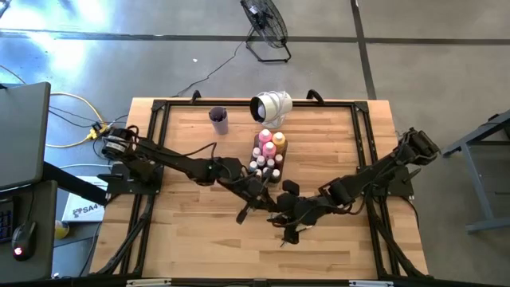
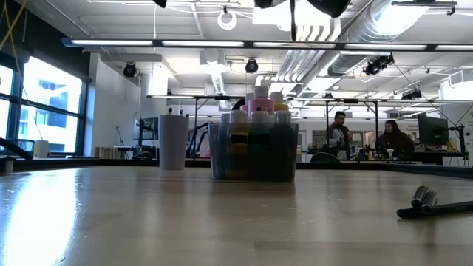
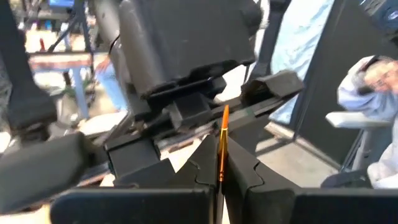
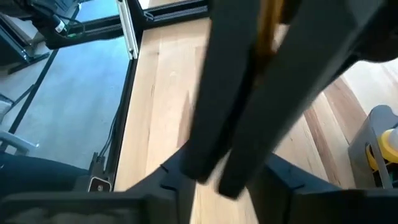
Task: Pick & Place Paint Supplies
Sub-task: Put the gold paint brush into the violet cup
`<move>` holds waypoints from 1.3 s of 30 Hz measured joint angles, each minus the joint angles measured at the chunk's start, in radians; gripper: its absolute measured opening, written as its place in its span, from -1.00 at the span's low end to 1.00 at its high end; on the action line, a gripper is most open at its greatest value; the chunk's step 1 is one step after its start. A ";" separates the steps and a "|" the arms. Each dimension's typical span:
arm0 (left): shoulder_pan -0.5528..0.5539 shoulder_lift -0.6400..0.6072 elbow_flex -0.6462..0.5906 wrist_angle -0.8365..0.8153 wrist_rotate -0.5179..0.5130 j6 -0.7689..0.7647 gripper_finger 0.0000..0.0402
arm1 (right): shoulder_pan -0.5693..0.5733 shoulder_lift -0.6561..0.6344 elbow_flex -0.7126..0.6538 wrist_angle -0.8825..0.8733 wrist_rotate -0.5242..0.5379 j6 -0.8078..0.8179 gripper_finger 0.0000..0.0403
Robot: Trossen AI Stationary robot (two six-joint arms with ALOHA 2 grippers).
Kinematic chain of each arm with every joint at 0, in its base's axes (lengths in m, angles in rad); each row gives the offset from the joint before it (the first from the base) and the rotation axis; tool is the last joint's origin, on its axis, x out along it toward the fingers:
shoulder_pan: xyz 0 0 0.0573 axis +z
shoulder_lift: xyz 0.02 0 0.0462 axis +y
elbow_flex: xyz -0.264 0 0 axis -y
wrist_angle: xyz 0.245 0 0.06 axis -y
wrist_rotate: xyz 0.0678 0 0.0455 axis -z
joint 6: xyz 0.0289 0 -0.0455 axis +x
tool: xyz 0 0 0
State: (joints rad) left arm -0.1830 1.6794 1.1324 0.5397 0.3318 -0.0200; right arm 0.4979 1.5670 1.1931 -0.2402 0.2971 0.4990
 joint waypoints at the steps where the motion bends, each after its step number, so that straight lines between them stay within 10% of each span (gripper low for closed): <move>1: 0.008 -0.013 -0.001 -0.031 -0.006 0.001 -1.00 | -0.004 -0.002 0.000 -0.006 -0.010 0.001 -0.35; 10: 0.073 -0.176 -0.001 -0.259 -0.054 0.083 -1.00 | -0.010 -0.096 0.001 -0.091 0.011 -0.001 -0.24; 39: 0.093 -0.614 0.001 -0.907 -0.886 0.214 -1.00 | 0.021 -0.219 0.000 -0.369 0.050 0.032 -0.24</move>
State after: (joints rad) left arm -0.0902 1.0655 1.1335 -0.3674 -0.5540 0.1935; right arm 0.5186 1.3483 1.1931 -0.6096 0.3474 0.5308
